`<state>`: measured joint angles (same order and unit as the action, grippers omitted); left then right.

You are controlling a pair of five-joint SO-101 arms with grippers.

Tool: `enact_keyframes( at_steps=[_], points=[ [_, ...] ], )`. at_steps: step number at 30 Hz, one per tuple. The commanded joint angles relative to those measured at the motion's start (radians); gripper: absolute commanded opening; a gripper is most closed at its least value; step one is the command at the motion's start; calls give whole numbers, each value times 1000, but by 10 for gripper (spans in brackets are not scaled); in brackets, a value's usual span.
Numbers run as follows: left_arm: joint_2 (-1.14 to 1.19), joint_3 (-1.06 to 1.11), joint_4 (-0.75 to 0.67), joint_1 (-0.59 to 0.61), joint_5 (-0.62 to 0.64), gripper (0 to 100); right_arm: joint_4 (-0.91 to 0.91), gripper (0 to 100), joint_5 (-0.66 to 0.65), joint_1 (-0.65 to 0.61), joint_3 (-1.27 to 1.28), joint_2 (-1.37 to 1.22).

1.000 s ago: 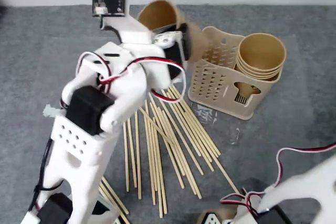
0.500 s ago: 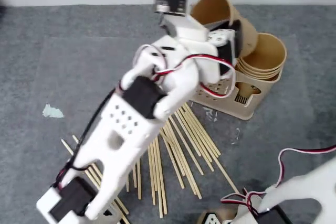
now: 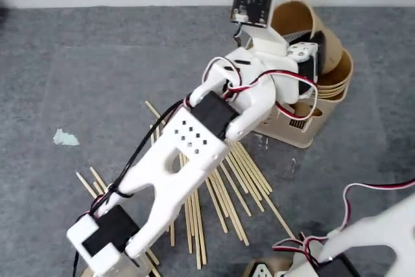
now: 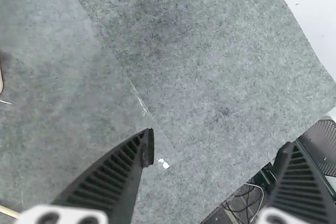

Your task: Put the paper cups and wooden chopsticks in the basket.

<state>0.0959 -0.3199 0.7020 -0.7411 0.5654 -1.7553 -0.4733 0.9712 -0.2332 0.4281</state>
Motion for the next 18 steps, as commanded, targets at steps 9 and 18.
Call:
enact_keyframes(
  at_steps=[9, 18],
  points=[
    [40, -39, -20, -58, -189, 171, -28, 369, -9, 5, 18, 56],
    [32, -96, -21, -57, -201, 294, 22, 369, -41, 2, 141, 173]
  ],
)
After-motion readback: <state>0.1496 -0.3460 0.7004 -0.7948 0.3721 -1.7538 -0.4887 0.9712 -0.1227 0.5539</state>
